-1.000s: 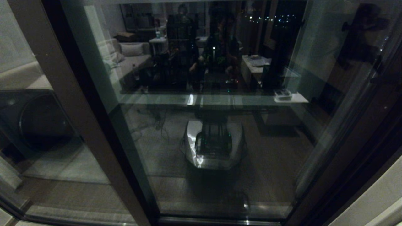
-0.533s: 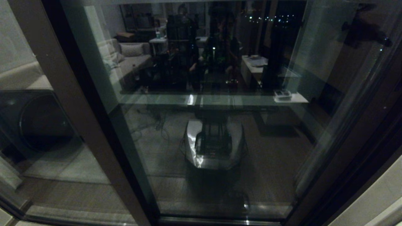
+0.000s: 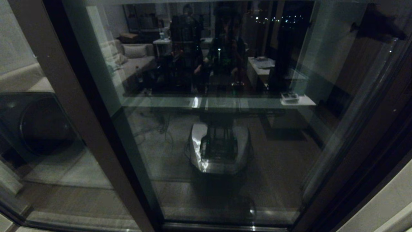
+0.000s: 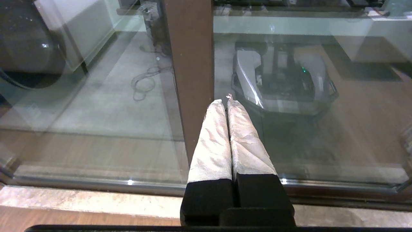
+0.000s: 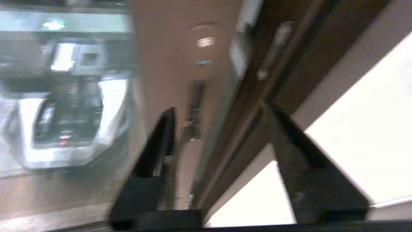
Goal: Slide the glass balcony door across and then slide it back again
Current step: Open the slid door
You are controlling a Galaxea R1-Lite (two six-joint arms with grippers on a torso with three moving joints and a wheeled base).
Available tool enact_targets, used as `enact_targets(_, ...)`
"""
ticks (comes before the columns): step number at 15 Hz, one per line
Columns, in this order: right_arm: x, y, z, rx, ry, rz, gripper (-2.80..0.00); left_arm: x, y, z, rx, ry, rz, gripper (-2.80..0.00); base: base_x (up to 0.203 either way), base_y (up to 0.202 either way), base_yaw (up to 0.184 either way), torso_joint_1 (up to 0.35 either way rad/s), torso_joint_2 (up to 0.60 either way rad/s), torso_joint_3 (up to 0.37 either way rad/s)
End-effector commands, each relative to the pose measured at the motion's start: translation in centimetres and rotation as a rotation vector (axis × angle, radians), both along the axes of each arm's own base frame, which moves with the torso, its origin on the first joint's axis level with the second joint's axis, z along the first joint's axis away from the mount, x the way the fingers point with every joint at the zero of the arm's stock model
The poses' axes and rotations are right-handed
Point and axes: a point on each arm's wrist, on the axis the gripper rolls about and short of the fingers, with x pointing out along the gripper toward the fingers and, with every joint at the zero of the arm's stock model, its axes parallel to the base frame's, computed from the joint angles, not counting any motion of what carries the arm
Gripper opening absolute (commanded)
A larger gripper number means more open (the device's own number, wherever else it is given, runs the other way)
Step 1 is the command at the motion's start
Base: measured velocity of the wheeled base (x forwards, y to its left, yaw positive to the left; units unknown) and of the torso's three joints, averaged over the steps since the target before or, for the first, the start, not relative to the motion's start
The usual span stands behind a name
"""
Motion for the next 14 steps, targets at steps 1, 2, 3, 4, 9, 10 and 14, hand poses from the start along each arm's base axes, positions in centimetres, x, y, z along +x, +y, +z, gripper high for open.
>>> enact_targets(1, 1.8, -1.4, -0.2, 0.027, 0.043, -0.015, -2.8, 0.0, 0.0, 0.0, 0.0, 0.0, 0.0, -2.8, 0.0, 0.0, 0.0, 0.0, 0.0, 0.0)
enact_targets(2, 2.2, -1.7, -0.4, 0.038, 0.058, -0.02, -2.8, 0.0, 0.0, 0.0, 0.0, 0.002, 0.0, -2.8, 0.0, 0.0, 0.0, 0.0, 0.0, 0.0)
enact_targets(3, 2.5, -2.0, -0.6, 0.043, 0.066, -0.028, -2.8, 0.0, 0.0, 0.0, 0.0, 0.002, 0.001, -2.8, 0.0, 0.0, 0.0, 0.0, 0.0, 0.0)
enact_targets(4, 2.9, -2.3, -0.8, 0.044, 0.073, -0.045, -2.8, 0.0, 0.0, 0.0, 0.0, 0.002, 0.0, -2.8, 0.0, 0.0, 0.0, 0.0, 0.0, 0.0)
enact_targets(9, 5.1, -3.9, -1.7, 0.056, 0.099, -0.081, -2.8, 0.0, 0.0, 0.0, 0.0, 0.002, 0.0, -2.8, 0.0, 0.0, 0.0, 0.0, 0.0, 0.0)
enact_targets(10, 5.5, -4.2, -2.0, 0.062, 0.103, -0.084, -2.8, 0.0, 0.0, 0.0, 0.0, 0.003, 0.0, -2.8, 0.0, 0.0, 0.0, 0.0, 0.0, 0.0)
enact_targets(14, 6.9, -4.7, -2.5, 0.106, 0.097, -0.08, -2.8, 0.0, 0.0, 0.0, 0.0, 0.002, 0.0, -2.8, 0.0, 0.0, 0.0, 0.0, 0.0, 0.0)
